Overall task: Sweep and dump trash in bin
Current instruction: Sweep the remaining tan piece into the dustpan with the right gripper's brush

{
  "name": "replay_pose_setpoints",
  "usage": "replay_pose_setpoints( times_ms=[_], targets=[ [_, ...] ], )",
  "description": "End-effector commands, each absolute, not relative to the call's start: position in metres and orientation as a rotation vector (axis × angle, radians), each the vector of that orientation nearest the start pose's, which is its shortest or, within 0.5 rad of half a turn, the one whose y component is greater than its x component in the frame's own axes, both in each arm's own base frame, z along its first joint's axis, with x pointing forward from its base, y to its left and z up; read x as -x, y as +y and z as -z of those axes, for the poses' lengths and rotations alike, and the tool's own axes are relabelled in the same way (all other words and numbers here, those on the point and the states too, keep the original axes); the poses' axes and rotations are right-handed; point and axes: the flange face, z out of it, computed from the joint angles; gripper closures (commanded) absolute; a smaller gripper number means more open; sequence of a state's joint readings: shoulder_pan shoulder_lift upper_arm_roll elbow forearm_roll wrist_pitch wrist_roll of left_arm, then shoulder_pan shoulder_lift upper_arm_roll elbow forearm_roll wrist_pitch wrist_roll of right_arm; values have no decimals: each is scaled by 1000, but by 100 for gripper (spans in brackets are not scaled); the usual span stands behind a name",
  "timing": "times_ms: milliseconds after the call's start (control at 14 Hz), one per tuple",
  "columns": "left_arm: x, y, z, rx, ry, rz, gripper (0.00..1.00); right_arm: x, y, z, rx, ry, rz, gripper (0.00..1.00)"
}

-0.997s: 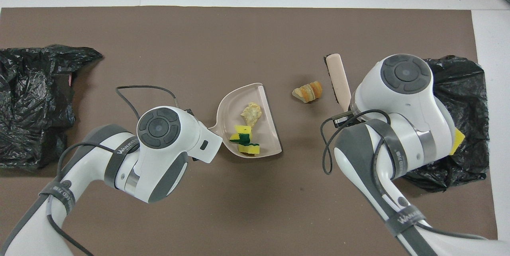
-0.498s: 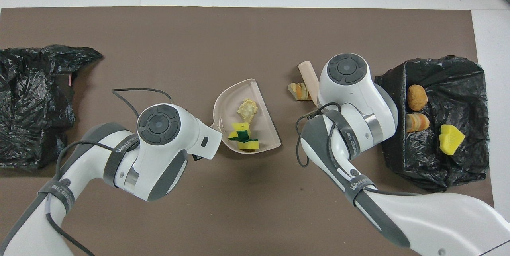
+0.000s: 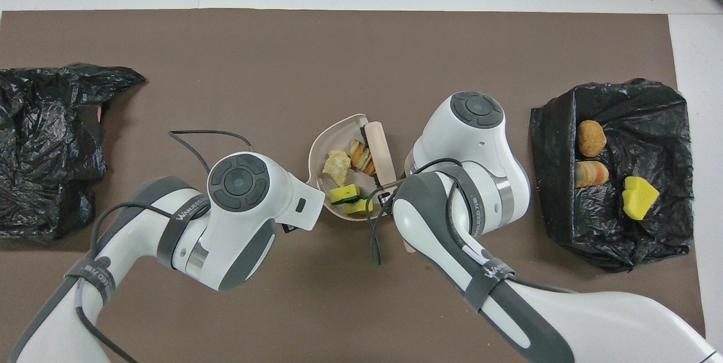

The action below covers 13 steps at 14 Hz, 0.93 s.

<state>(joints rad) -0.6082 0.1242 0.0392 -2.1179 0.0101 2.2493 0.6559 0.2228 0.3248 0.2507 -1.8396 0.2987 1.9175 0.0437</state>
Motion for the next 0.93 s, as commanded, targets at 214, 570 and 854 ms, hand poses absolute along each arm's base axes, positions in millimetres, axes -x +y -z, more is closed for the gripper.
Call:
replay_pose_setpoints(
  times_ms=[214, 570, 854],
  targets=[
    [-482, -306, -353, 2547, 1831, 65, 100, -510, 262, -439, 2807, -264, -414, 100],
    [-516, -252, -359, 2489, 1966, 147, 100, -476, 236, -503, 2926, -31, -454, 100],
    [-549, -200, -375, 2424, 2091, 227, 100, -439, 242, -494, 2979, 7, -453, 100]
  ],
)
